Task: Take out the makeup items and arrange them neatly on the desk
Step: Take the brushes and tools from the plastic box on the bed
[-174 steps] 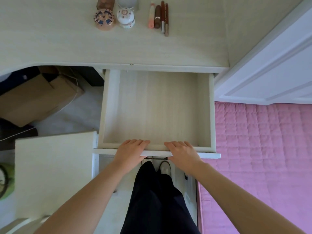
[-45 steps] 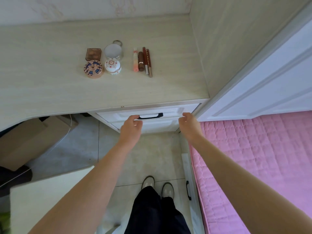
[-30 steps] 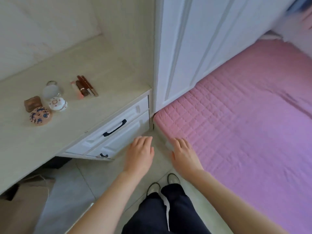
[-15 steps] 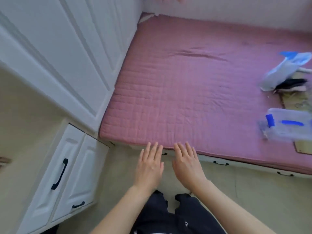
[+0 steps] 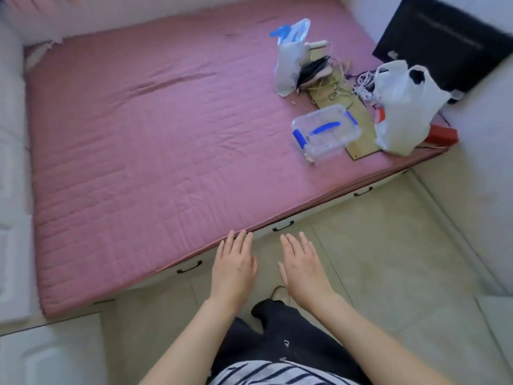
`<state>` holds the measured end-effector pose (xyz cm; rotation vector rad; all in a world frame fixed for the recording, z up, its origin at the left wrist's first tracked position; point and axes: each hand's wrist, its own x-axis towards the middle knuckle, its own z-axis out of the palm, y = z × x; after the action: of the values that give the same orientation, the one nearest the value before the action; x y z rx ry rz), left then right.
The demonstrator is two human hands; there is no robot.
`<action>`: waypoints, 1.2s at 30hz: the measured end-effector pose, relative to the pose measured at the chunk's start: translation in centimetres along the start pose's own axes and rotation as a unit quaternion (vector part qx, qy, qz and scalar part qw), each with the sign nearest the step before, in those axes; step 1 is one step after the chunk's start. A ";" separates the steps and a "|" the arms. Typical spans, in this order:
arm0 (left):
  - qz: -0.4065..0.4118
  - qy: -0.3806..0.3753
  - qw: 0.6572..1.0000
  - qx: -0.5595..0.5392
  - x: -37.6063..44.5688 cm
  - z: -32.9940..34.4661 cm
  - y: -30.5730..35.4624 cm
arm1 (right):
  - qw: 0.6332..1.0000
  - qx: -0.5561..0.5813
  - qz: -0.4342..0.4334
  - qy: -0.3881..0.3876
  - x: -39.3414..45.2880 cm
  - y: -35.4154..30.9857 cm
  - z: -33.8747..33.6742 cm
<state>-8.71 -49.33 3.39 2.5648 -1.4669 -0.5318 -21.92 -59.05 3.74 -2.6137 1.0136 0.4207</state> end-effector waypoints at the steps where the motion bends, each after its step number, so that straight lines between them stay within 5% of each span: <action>1: 0.015 -0.006 1.000 0.003 1.3 0.2 1.8 | 1.000 0.008 0.013 0.006 0.0 1.8 -0.4; 15: 0.141 -0.046 0.989 0.020 16.0 1.9 18.8 | 0.980 0.098 0.162 0.063 1.6 20.8 -4.2; 36: 0.103 -0.084 0.991 0.025 40.9 2.2 32.2 | 0.991 0.064 0.111 0.022 20.1 41.2 -16.8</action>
<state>-16.57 -100.73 1.14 2.4153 -1.7959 -0.7028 -33.40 -106.47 4.30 -2.4160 1.3089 0.3370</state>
